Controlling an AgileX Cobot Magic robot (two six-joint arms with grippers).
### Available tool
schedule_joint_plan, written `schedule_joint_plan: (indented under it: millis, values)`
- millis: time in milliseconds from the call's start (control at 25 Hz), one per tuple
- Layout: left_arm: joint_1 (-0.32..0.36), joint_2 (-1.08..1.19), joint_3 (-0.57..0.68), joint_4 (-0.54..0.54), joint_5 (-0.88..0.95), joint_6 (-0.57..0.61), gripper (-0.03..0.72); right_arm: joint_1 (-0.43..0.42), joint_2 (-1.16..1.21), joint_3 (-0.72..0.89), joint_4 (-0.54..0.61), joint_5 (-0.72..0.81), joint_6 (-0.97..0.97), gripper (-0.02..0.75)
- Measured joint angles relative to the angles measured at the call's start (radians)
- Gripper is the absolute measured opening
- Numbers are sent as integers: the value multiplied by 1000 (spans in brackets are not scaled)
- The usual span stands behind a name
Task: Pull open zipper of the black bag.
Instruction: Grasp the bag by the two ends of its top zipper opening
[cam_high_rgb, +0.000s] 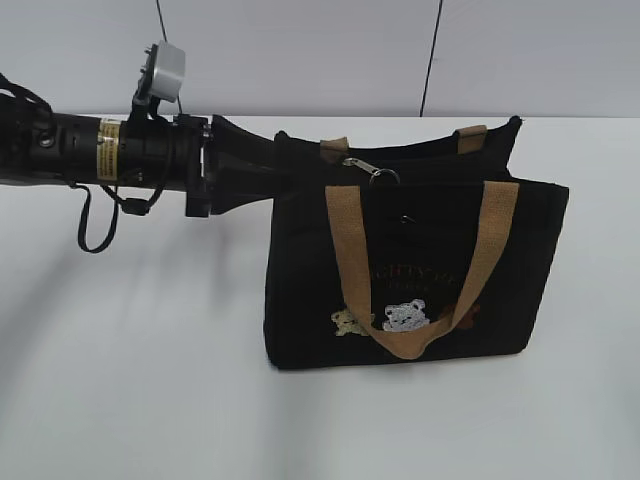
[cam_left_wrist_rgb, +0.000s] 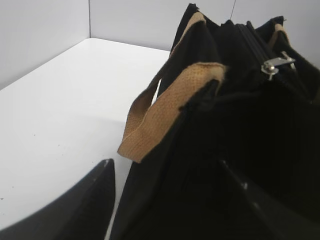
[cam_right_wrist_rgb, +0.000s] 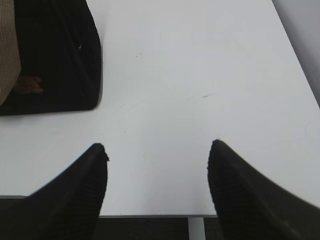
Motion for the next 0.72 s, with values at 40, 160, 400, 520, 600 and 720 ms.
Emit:
schedule_joint_plan:
  millis: [40,160,400,520,600,720]
  values:
    - [-4,9,-12,1,-2,-1,468,0,0,0,0,0,0,481]
    - [-19,40,-42,3,-2,-8,466,0,0,0,0,0,0,481]
    - [-39,51,-61,5,-5,-14,309,0,0,0,0,0,0,481]
    - [-39,52,-61,4,-5,-16,173,0,0,0,0,0,0,481]
    - [-39,55,-61,4,-6,-16,97,0,0,0,0,0,0,481]
    - [-39,57,-61,5,-9,-16,31,0,0,0,0,0,0,481]
